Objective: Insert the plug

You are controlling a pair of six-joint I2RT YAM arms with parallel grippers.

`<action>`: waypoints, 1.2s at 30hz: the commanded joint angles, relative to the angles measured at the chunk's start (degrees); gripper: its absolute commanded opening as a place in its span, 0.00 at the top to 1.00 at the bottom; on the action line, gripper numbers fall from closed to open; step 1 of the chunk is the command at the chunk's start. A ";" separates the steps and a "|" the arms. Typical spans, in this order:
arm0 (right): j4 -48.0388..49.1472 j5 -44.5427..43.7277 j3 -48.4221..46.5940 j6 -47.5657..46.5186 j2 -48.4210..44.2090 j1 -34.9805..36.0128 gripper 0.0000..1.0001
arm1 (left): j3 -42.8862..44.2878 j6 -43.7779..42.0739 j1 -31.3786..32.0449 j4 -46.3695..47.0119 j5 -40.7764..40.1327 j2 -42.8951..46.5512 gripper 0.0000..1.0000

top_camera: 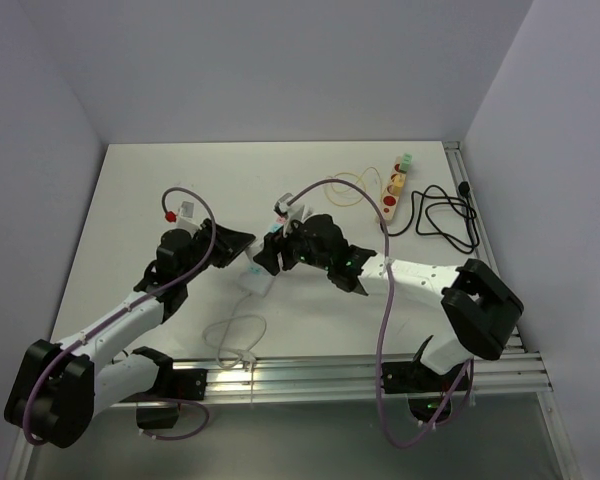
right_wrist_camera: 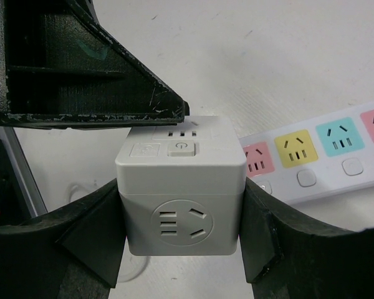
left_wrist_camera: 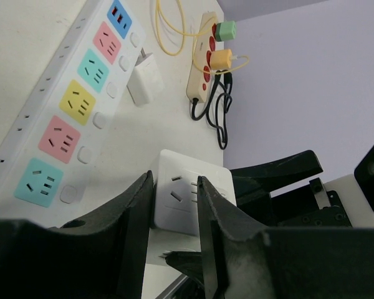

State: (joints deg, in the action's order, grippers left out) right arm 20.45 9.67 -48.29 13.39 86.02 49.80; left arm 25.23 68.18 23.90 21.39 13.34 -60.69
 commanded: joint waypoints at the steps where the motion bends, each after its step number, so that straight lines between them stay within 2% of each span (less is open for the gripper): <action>1: 1.53 2.63 -3.82 -0.73 2.75 2.76 0.96 | 3.42 2.75 4.57 8.58 10.04 1.62 0.63; 7: -0.05 2.55 -5.05 -0.73 3.89 3.02 0.93 | 3.77 2.13 5.63 8.67 9.60 1.36 0.64; 12: -1.03 1.75 -5.67 -0.73 5.56 3.11 0.95 | 5.70 -1.29 5.37 2.01 7.93 3.03 0.64; 14: 1.25 1.23 -4.63 -0.64 6.00 3.11 0.96 | 6.14 -2.96 3.44 -0.11 8.80 3.73 0.63; 15: 2.57 0.53 -4.27 -0.21 6.26 3.02 1.00 | 5.97 -3.58 0.56 -1.42 10.89 3.91 0.62; 18: 12.13 2.02 -0.32 -0.03 7.58 3.02 1.00 | 4.39 -4.98 -7.16 -3.62 15.29 5.31 0.60; 21: 19.35 1.32 2.06 0.41 8.64 3.20 1.00 | 3.51 -6.83 -10.62 -5.82 15.84 6.72 0.60; 27: 25.86 -2.89 3.64 -2.49 12.33 3.81 1.00 | -0.44 -6.49 -11.77 -2.94 17.24 5.93 0.59; 30: 36.65 -3.34 8.11 -3.80 14.35 3.81 1.00 | -2.64 -5.96 -12.56 0.14 18.56 5.05 0.59; 31: 43.99 -3.95 10.74 -4.24 15.75 3.99 1.00 | -3.25 -5.96 -12.65 1.19 18.82 4.44 0.59; 32: 47.28 -4.31 11.72 -4.68 16.54 4.16 1.00 | -3.44 -6.13 -12.74 1.46 19.00 4.09 0.59; 36: 50.74 -6.16 11.29 -5.30 19.97 4.34 1.00 | -3.79 -6.04 -13.00 3.83 20.58 2.16 0.59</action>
State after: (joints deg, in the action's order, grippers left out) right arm 60.69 6.68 -36.36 10.48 104.97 53.87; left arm 21.43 62.06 11.07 18.09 29.56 -57.80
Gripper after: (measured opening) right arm 0.685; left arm 0.407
